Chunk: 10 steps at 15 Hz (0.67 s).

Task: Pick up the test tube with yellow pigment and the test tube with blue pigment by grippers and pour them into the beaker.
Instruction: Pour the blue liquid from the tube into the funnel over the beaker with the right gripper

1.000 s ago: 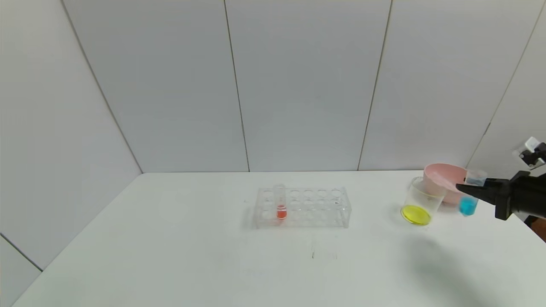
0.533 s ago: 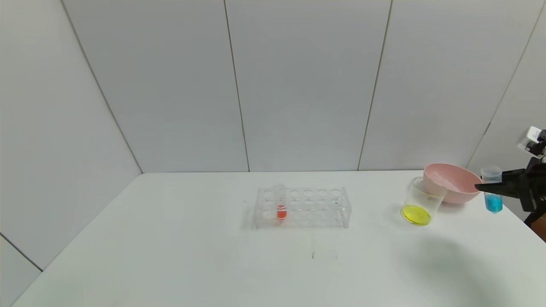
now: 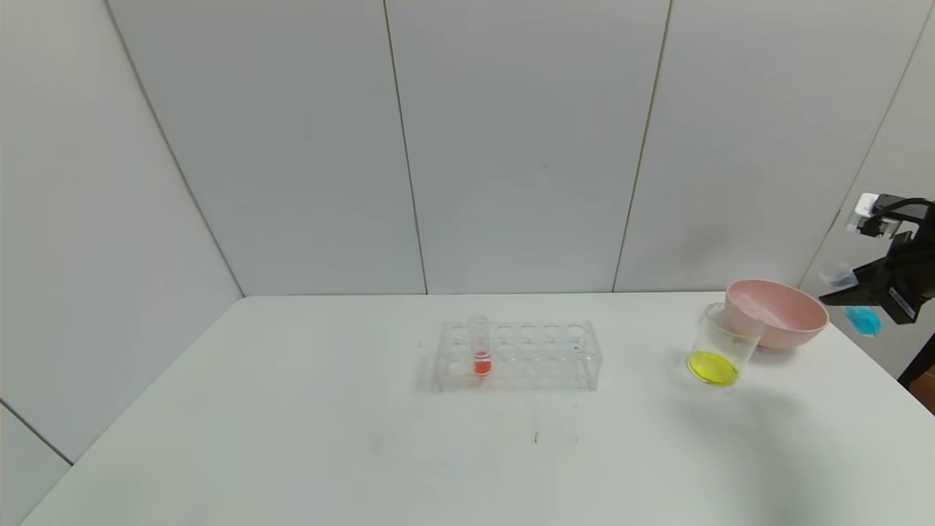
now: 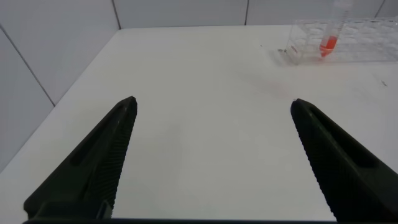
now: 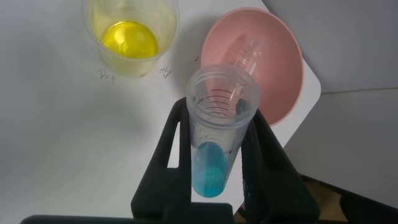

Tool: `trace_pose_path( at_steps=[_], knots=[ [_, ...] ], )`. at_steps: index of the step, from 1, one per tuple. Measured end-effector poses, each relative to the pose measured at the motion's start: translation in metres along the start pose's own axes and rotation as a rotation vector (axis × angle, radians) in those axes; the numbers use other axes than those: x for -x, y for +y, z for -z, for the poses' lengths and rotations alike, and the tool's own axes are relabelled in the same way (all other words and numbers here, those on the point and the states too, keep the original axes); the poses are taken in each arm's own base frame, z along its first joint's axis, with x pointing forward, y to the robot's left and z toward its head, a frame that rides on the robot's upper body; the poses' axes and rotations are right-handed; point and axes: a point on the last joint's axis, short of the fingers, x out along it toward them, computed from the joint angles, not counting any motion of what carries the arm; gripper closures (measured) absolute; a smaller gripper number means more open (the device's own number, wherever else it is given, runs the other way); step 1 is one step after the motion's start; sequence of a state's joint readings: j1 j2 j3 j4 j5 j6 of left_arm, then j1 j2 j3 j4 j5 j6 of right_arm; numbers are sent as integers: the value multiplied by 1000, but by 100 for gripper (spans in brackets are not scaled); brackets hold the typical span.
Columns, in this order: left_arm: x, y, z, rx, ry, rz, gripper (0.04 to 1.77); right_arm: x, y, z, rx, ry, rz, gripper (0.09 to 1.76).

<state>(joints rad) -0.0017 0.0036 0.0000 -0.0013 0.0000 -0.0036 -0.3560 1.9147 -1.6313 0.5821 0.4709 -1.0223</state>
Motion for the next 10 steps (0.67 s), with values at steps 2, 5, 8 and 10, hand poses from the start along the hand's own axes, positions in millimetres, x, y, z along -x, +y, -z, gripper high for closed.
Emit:
trace_pose_path(
  at_steps=[2,5,8,10],
  knots=[
    [0,0,0,0,0,0,5,-3,-5,-8,27,42,-23,133],
    [0,0,0,0,0,0,5,-6,-9,-22,53,74,-54,133],
    [0,0,0,0,0,0,5,-16,-7,-36,90,120,-65,133],
    [0,0,0,0,0,0,5,-24,-3,-43,130,150,-65,133]
  ],
)
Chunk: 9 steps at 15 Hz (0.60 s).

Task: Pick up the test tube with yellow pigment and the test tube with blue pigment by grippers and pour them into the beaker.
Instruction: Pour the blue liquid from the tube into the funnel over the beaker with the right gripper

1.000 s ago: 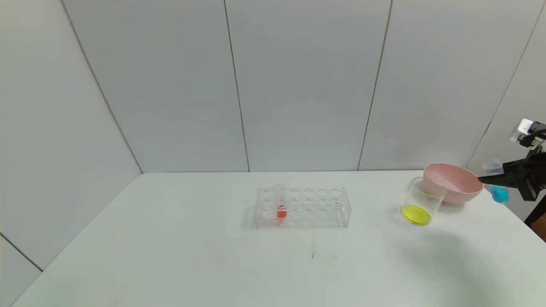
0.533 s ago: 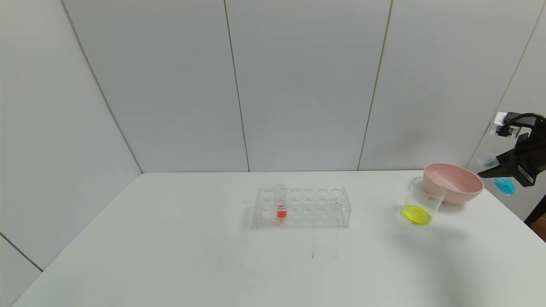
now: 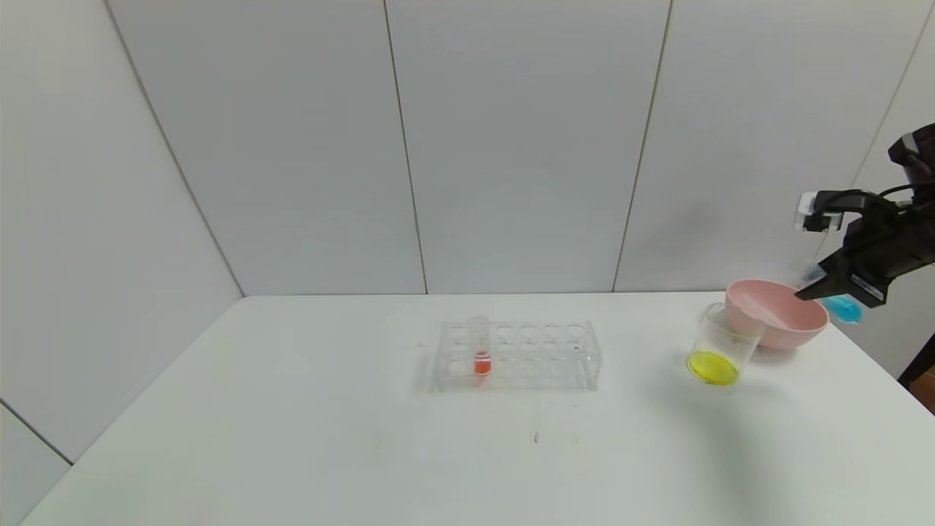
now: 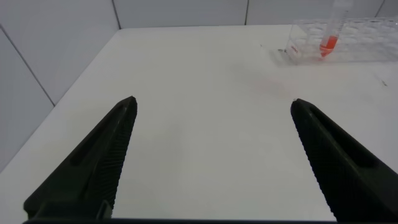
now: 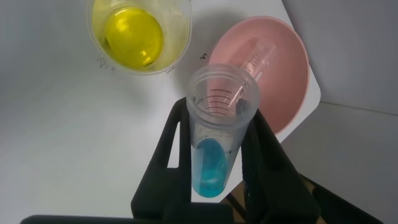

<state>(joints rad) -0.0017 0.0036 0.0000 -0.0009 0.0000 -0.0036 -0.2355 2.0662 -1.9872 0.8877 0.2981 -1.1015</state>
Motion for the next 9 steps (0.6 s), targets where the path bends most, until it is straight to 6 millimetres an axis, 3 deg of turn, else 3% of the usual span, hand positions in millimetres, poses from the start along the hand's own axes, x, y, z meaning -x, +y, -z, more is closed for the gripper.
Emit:
trace_pose_path(
  at_steps=[9],
  knots=[
    [0,0,0,0,0,0,5,-17,14,-26,193,206,64,133]
  ],
)
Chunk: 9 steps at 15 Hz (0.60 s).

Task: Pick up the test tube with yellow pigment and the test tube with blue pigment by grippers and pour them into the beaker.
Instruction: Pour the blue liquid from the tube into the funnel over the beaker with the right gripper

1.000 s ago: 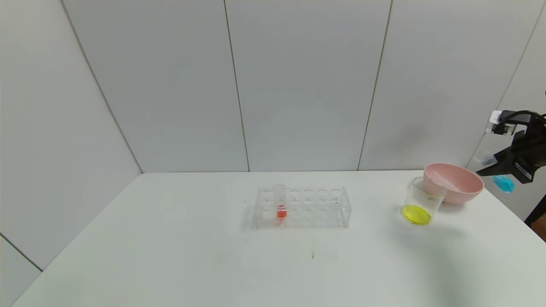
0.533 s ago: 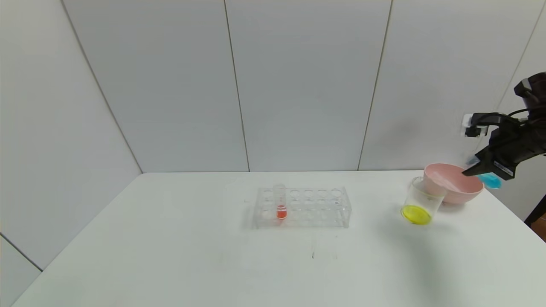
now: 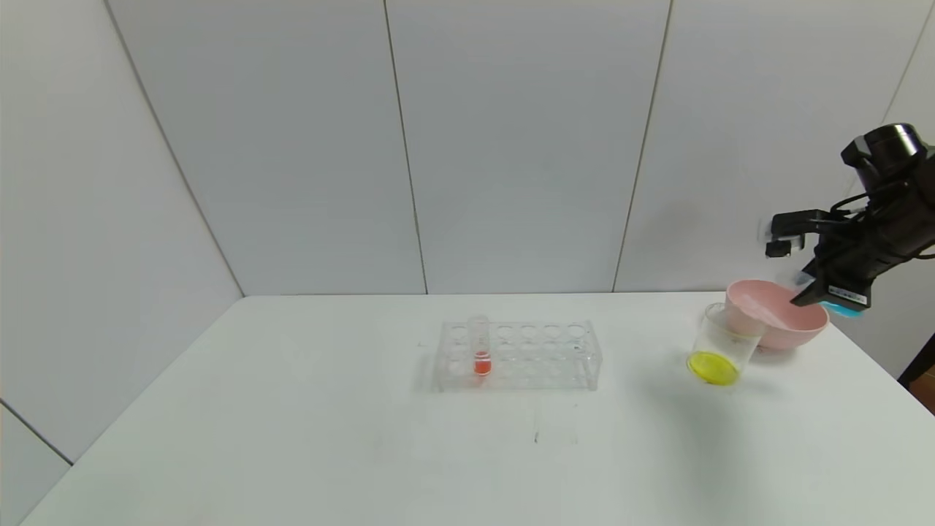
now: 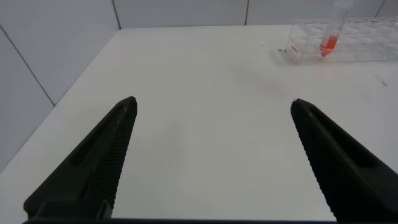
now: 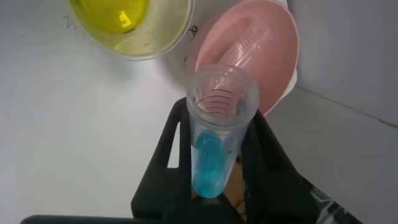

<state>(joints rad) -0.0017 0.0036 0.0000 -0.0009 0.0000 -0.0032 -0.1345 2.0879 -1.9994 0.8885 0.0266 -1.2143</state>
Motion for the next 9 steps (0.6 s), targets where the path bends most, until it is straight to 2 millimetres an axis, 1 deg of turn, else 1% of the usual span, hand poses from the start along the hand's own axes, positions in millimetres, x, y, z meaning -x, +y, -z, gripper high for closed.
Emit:
trace_pose_path(
  at_steps=[4,9],
  knots=[
    [0,0,0,0,0,0,5,-8,6,-15,47,22,-7,133],
    [0,0,0,0,0,0,5,-13,13,-31,121,93,10,133]
  ],
)
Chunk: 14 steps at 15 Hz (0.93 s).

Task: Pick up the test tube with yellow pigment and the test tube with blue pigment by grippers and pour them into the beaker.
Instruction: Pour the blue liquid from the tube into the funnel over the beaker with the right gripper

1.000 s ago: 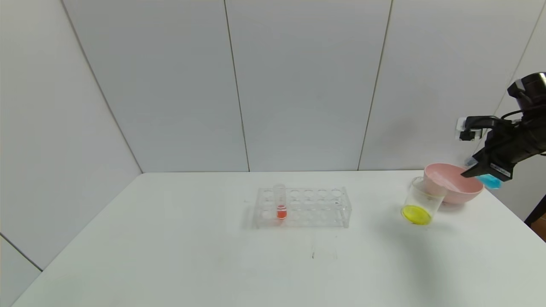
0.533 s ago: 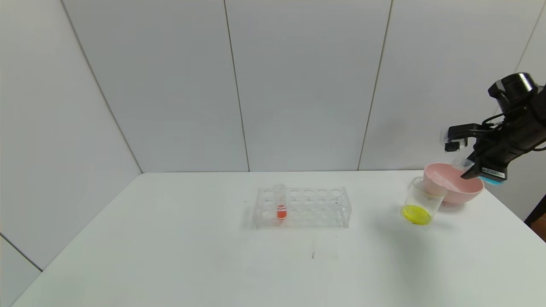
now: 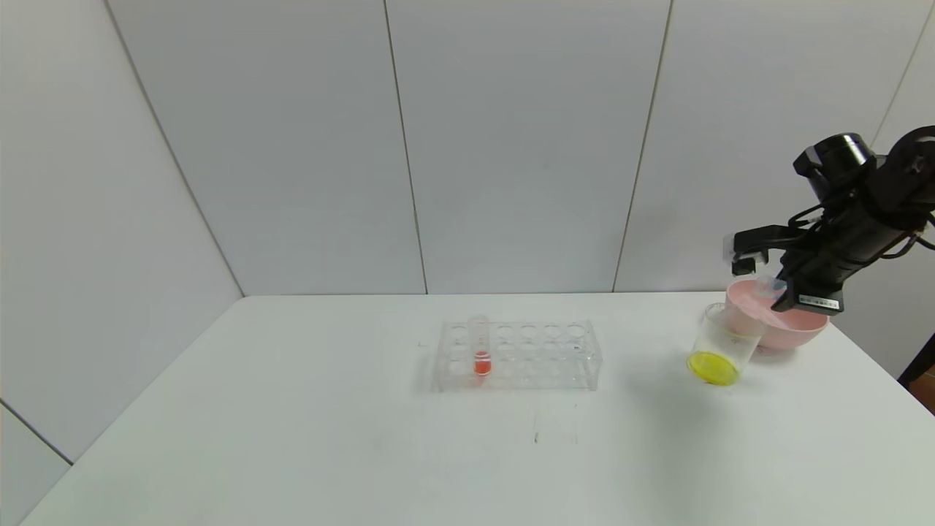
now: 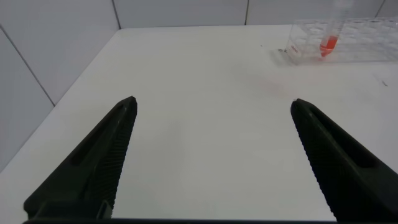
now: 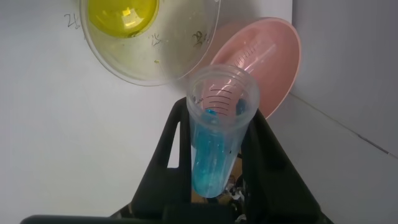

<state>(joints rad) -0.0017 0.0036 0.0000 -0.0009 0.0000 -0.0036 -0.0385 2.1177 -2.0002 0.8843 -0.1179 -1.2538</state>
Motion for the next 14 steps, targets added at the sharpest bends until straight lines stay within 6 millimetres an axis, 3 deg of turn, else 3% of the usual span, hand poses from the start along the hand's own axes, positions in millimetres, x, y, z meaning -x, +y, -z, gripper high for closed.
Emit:
trace_pose_path(
  at_steps=[14],
  knots=[
    [0,0,0,0,0,0,5,6,12,-27,196,292,82,133]
  ],
)
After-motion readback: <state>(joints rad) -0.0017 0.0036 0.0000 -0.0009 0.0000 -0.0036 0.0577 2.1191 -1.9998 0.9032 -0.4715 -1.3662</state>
